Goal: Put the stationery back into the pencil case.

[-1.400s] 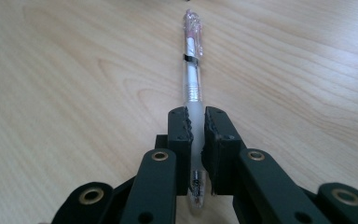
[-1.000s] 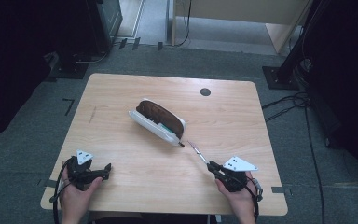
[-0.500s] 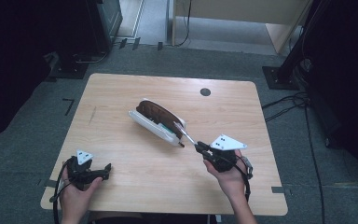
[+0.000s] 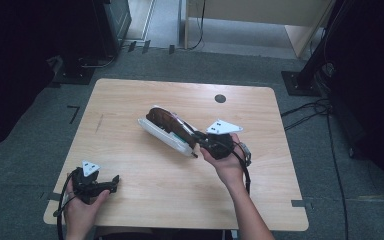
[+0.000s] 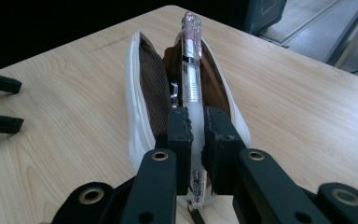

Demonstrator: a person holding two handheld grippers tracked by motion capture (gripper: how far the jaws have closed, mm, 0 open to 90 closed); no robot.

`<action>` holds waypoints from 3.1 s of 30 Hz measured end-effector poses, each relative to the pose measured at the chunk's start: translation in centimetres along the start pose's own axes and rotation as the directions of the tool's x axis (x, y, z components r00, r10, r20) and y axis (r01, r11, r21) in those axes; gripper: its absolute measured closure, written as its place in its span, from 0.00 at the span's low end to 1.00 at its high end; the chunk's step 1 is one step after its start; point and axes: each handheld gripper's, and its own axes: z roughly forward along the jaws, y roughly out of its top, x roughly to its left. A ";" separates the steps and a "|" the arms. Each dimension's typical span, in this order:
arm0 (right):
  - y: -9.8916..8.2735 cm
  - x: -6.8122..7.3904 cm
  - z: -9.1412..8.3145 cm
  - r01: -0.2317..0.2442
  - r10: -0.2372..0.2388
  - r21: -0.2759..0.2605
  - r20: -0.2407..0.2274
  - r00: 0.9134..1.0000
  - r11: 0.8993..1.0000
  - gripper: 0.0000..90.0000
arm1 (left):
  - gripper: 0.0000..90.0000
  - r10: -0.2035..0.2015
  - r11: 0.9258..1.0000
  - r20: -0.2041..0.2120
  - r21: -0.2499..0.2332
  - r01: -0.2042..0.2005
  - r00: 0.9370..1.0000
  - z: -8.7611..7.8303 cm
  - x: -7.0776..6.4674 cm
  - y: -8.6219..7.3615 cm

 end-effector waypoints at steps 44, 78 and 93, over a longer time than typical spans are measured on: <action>-2.2 -2.5 -1.7 -0.086 0.091 -0.052 0.093 0.992 0.995 0.81 | 0.01 -0.003 1.000 0.005 -0.001 0.003 1.000 0.0 -0.1 0.0; -12.9 -6.8 -8.6 -0.287 0.251 0.040 0.380 0.890 0.957 0.00 | 0.01 0.000 1.000 0.004 -0.001 0.000 1.000 0.0 0.0 0.0; -20.2 -7.8 -13.0 -0.381 0.270 0.133 0.501 0.822 0.915 0.00 | 0.01 0.004 1.000 0.005 0.003 -0.004 1.000 -0.1 0.0 0.0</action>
